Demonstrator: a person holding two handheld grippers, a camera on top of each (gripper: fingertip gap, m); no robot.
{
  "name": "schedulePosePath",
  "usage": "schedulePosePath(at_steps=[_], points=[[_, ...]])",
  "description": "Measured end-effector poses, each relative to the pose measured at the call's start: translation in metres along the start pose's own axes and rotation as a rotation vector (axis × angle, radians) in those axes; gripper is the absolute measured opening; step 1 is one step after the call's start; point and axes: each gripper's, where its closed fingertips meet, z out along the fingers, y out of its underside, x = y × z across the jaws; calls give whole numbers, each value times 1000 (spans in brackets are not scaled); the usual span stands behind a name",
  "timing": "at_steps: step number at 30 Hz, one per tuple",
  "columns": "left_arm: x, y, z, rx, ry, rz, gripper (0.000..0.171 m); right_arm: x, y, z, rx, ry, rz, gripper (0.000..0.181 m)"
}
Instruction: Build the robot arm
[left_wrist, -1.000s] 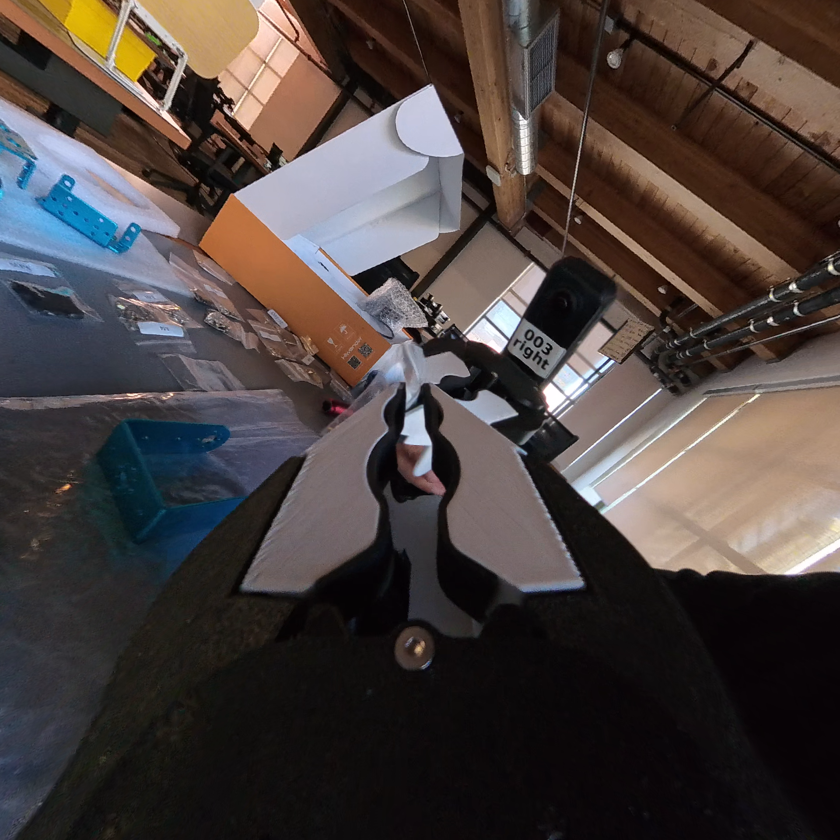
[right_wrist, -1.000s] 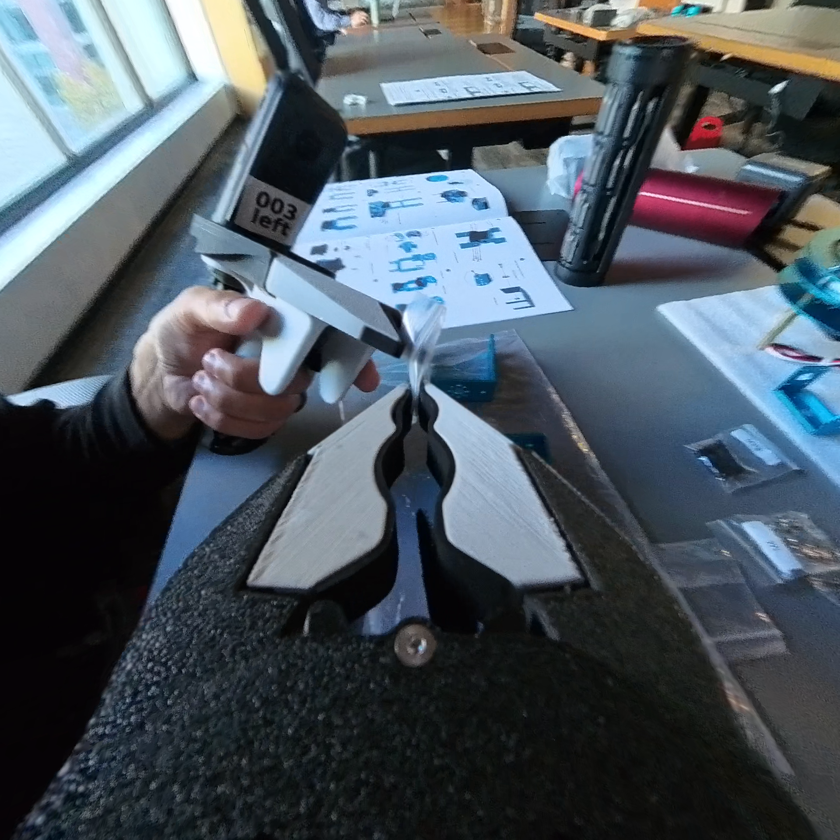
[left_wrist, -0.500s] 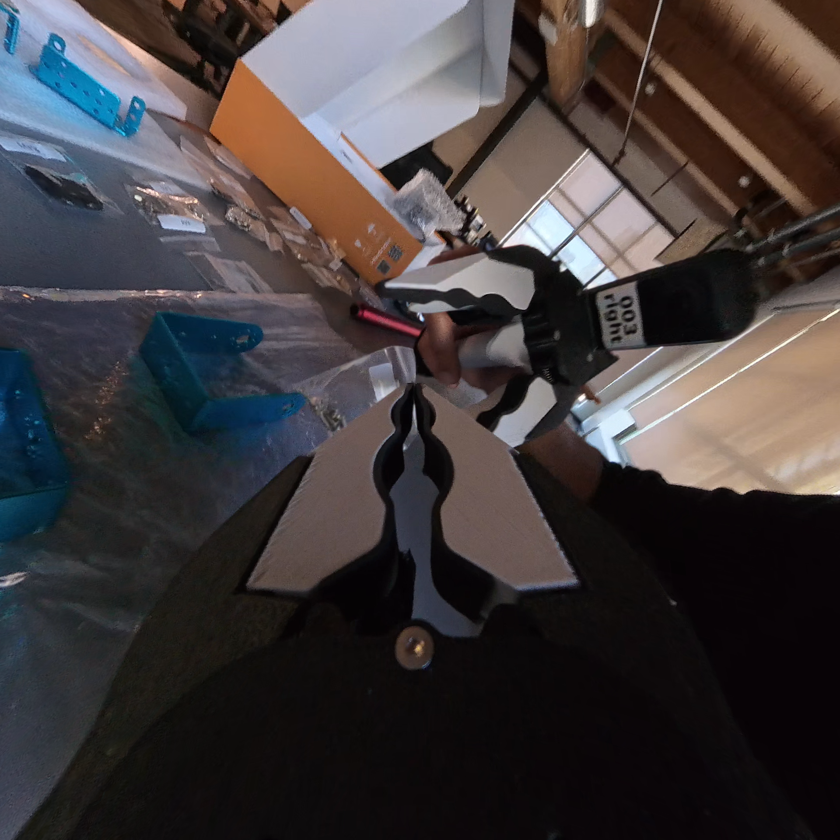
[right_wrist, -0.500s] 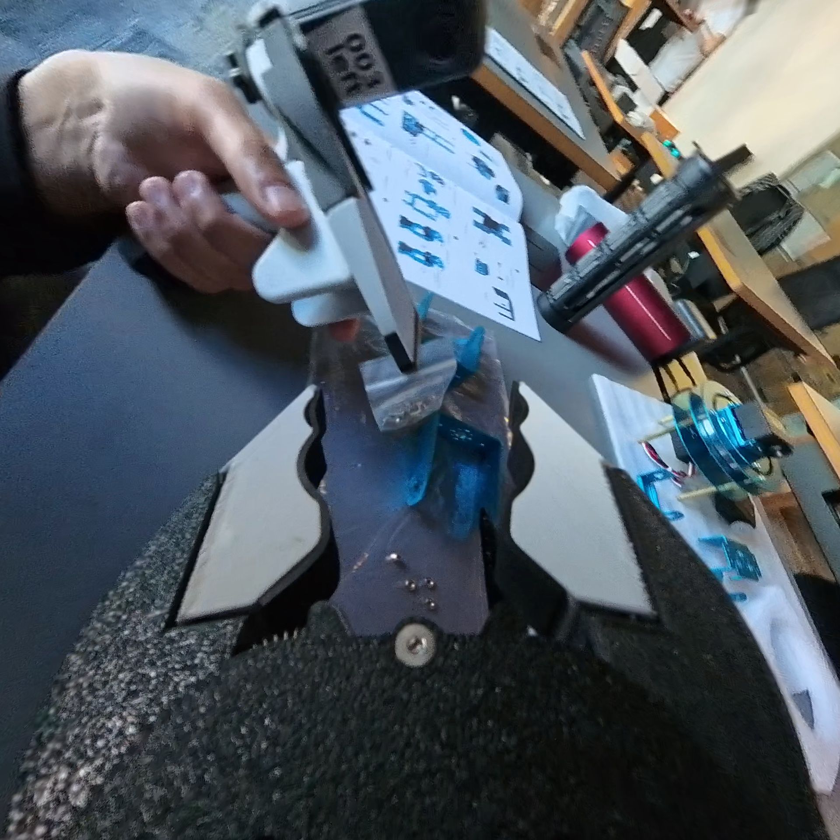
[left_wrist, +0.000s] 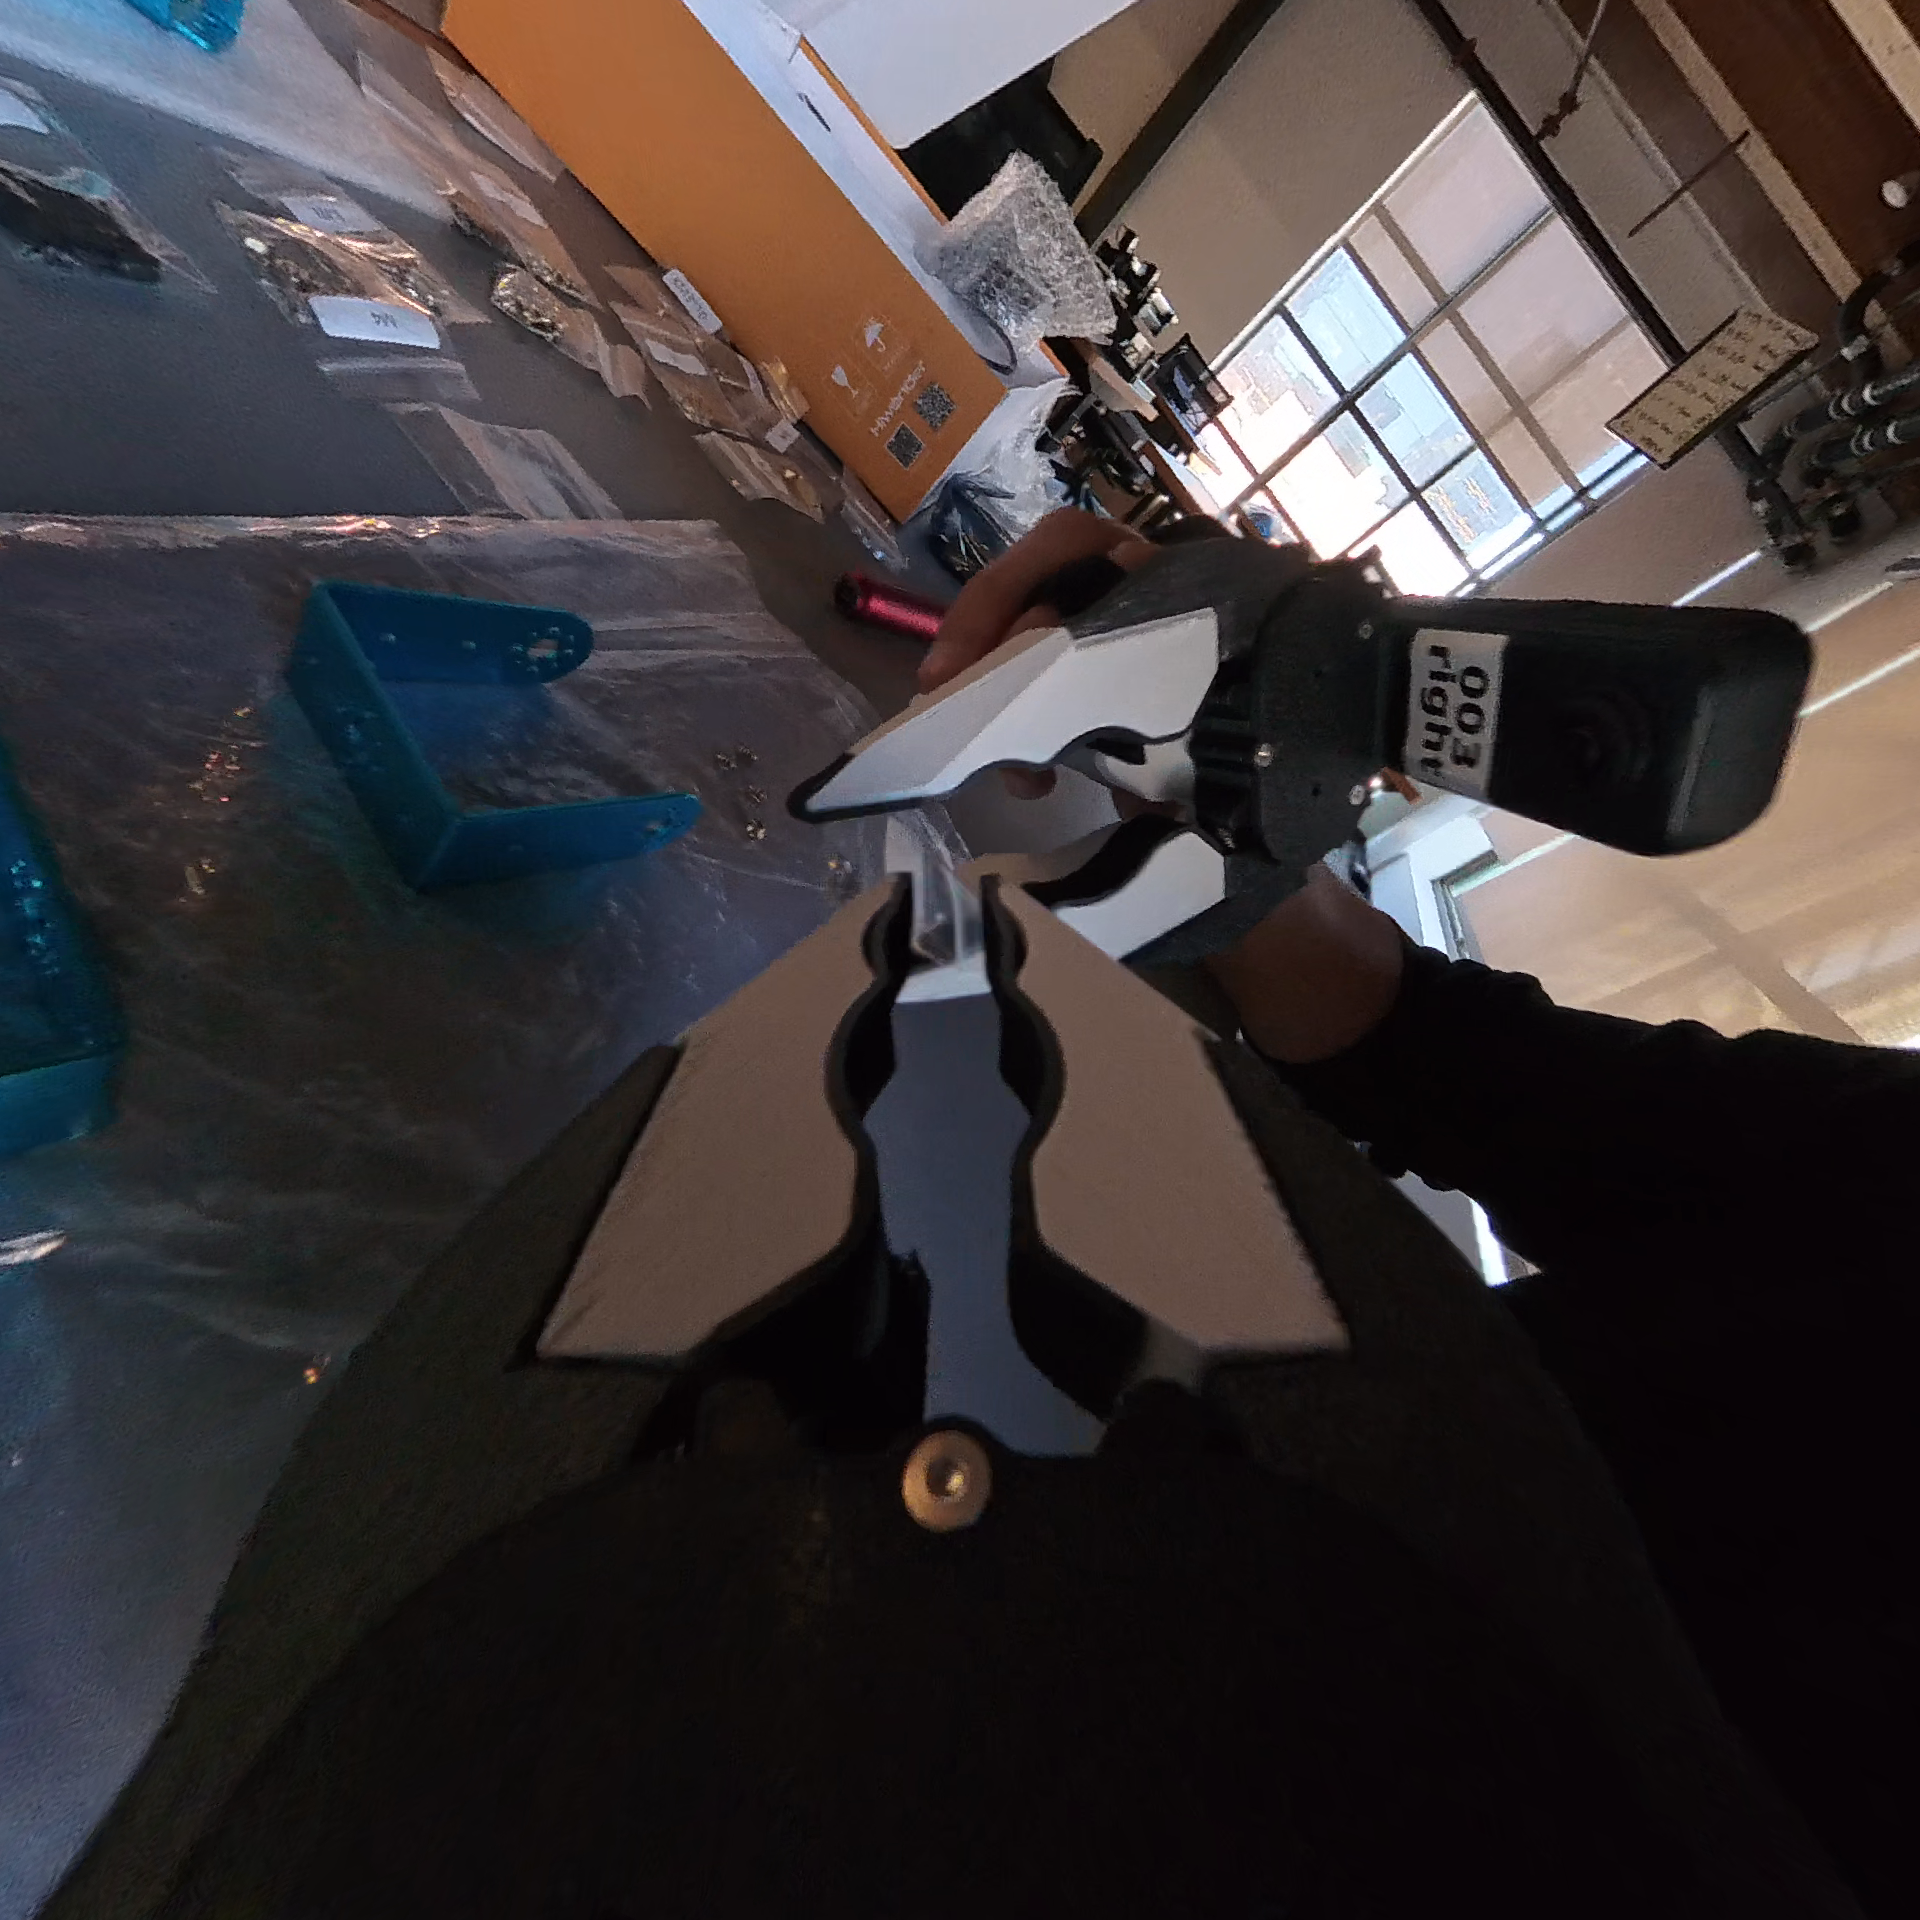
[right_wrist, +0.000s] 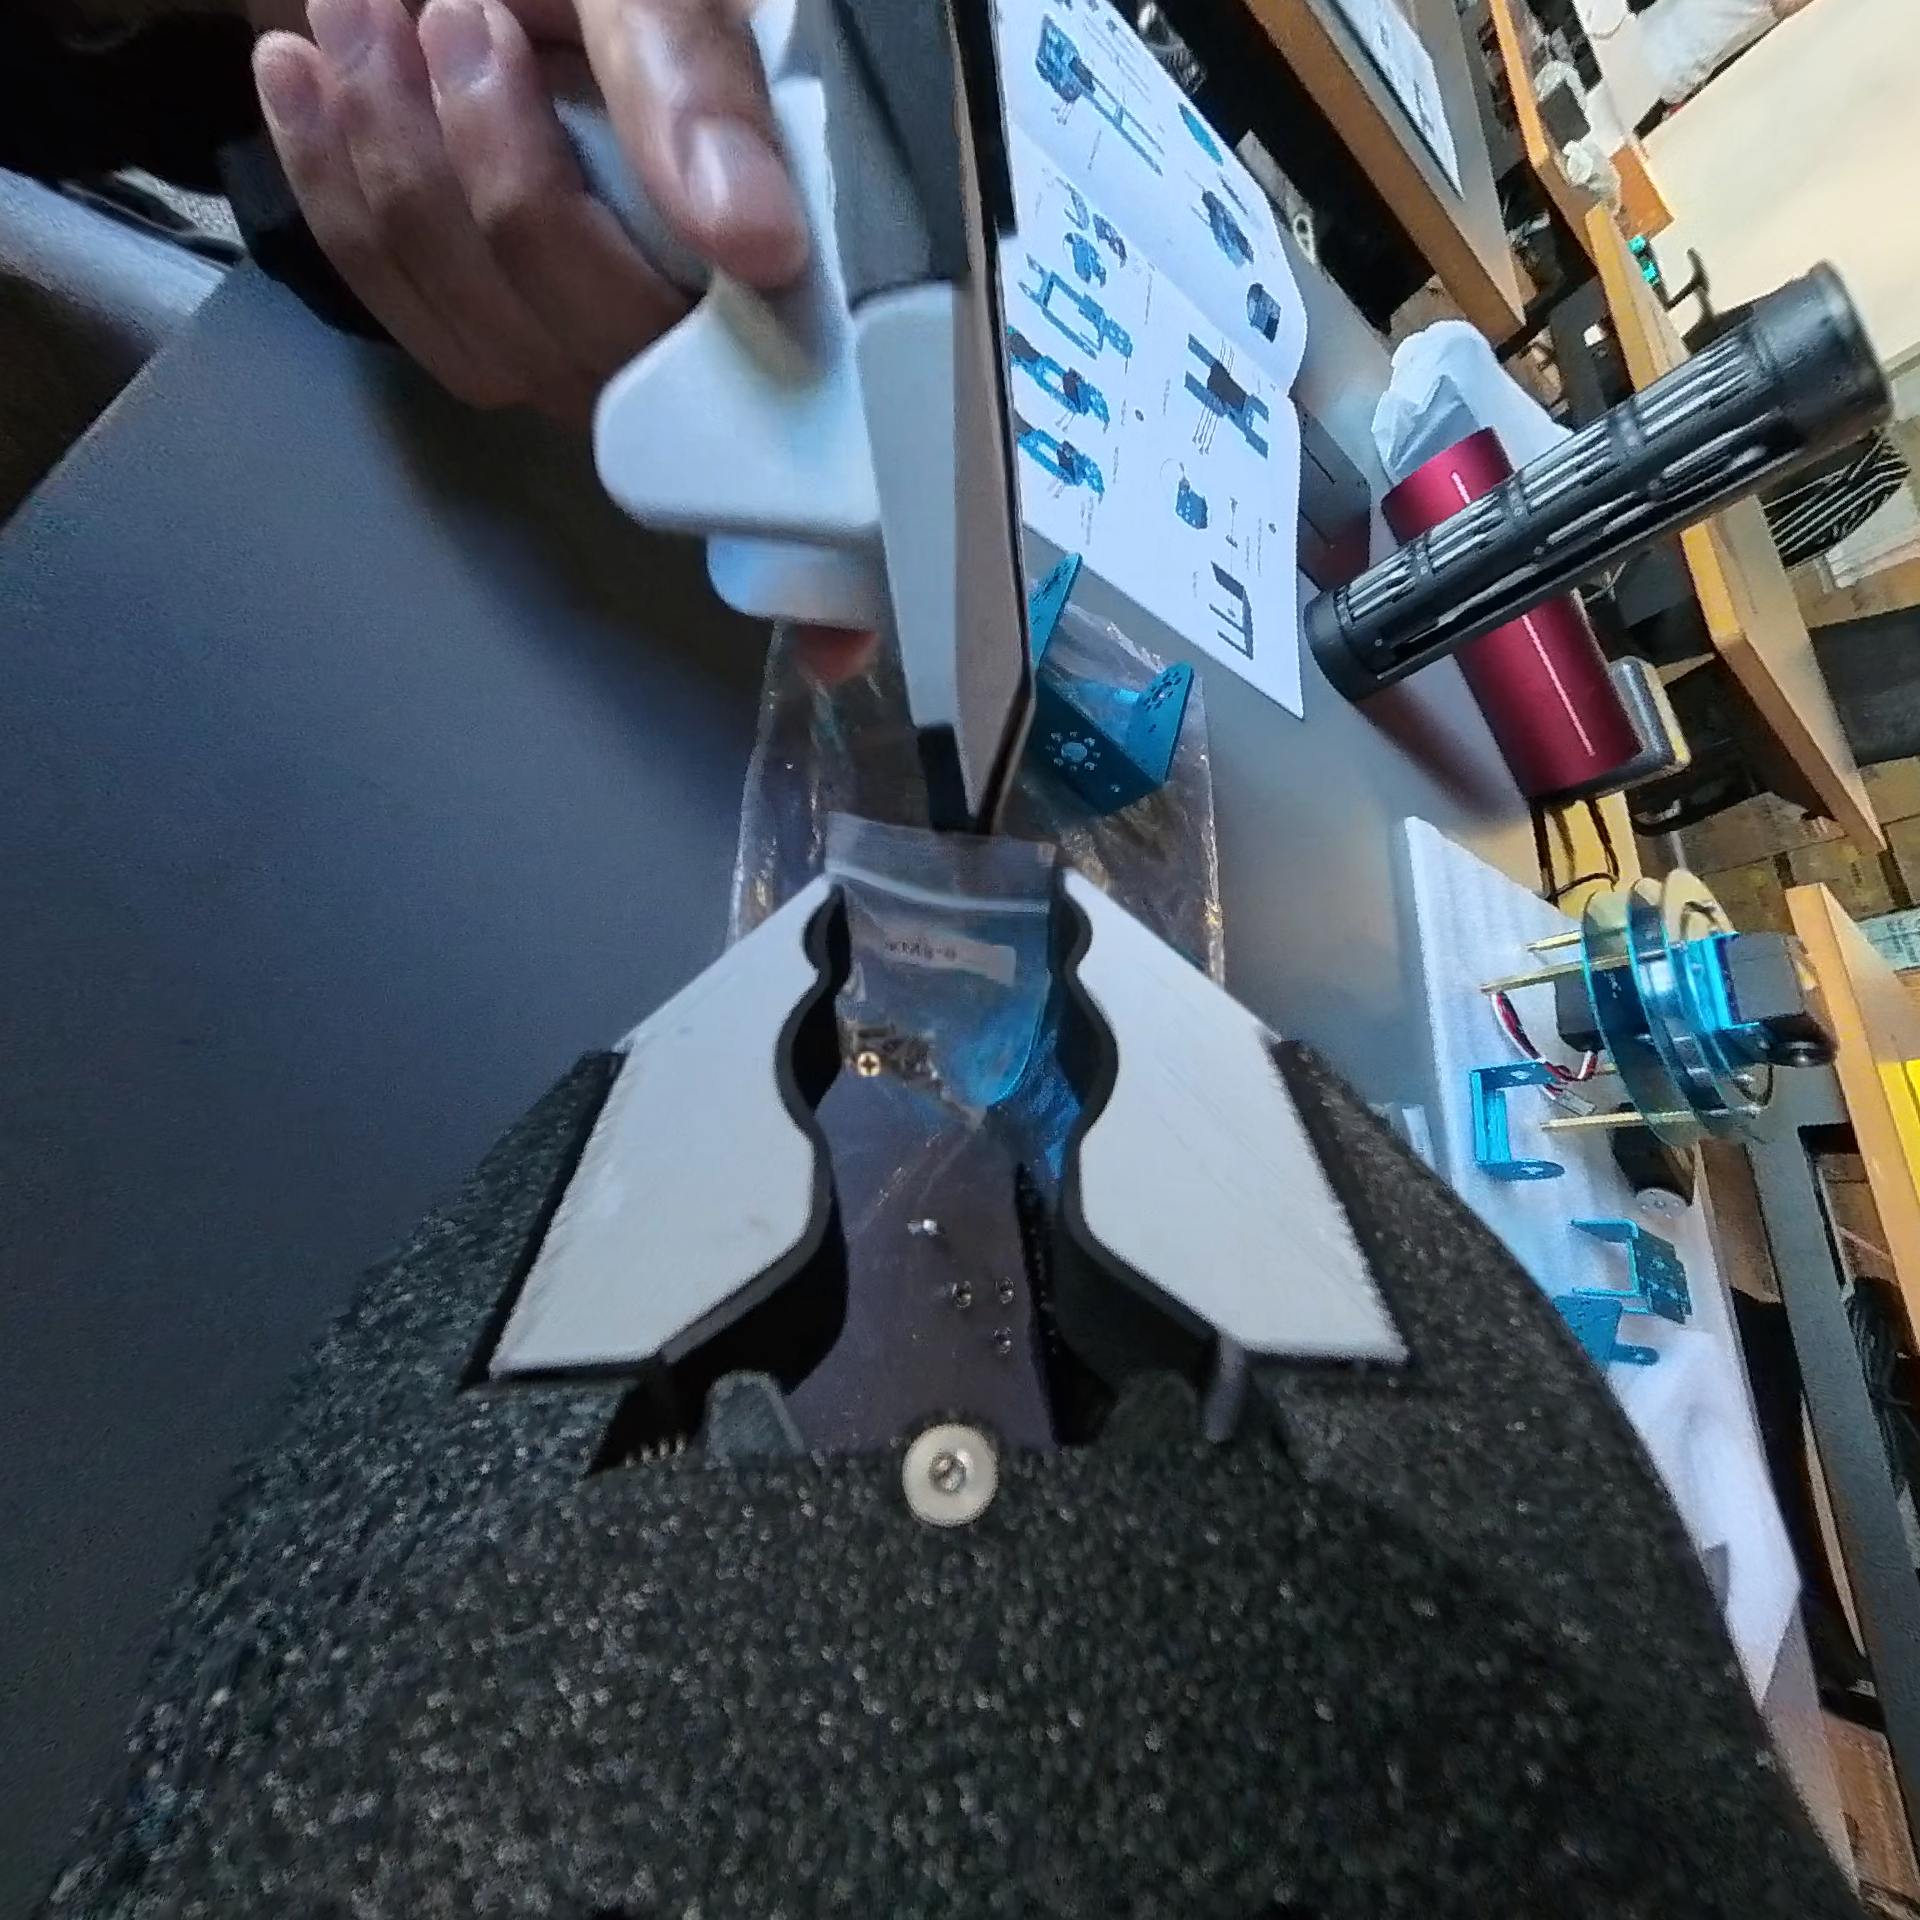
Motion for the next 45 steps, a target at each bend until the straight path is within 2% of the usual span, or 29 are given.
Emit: schedulePosePath(at_steps=[2,7,13,16,24,34,45], points=[[3,0,-5,6,28,-5,20,-1,0,2,10,0,-1,34],[6,0,-12,11,64,2,20,-5,-4,2,44,-19,16,34],[22,1,-14,23,191,7,9,-5,-23,-6,153,-48,78,34],[26,0,-14,31,229,-12,9,-4,-28,-9,180,-49,92,33],[25,-4,-8,48,243,-51,9,-2,-33,-12,164,9,13,31],[26,-10,-13,88,285,-86,9,-3,-34,-12,163,11,10,31],[23,-7,-11,82,265,-71,9,-3,-34,-12,166,8,19,31]])
